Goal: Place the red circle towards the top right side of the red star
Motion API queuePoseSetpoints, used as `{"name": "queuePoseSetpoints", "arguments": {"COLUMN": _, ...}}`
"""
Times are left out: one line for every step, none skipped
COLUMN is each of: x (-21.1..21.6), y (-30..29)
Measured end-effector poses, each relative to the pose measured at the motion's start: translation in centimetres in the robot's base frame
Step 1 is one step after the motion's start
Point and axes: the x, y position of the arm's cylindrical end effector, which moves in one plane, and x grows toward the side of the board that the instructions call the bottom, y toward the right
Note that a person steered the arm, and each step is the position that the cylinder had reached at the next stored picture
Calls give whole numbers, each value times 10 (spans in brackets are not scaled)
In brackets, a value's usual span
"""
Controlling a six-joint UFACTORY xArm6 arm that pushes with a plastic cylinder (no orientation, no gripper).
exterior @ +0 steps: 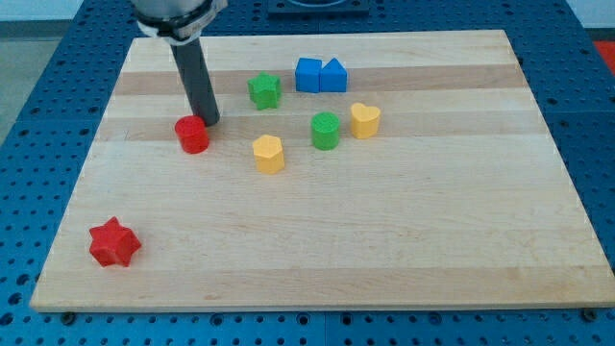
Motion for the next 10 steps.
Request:
{"name": "queuePoseSetpoints", "arguments": {"x": 29, "y": -3}}
{"name": "queuePoseSetpoints", "arguments": {"x": 62, "y": -11}}
{"name": "queuePoseSetpoints", "arguments": {"x": 75, "y": -28}}
{"name": "queuePoseSetpoints", "arguments": {"x": 63, "y": -38}}
{"name": "queuePoseSetpoints", "arguments": {"x": 63, "y": -62}}
{"name": "queuePoseSetpoints", "arguments": {"x": 73, "y": -65}}
{"name": "queuePoseSetpoints", "arguments": {"x": 79, "y": -68}}
{"name": "queuePoseSetpoints", "arguments": {"x": 99, "y": -68}}
{"name": "queuePoseSetpoints", "arguments": {"x": 116, "y": -68}}
{"name": "queuePoseSetpoints", "arguments": {"x": 116, "y": -68}}
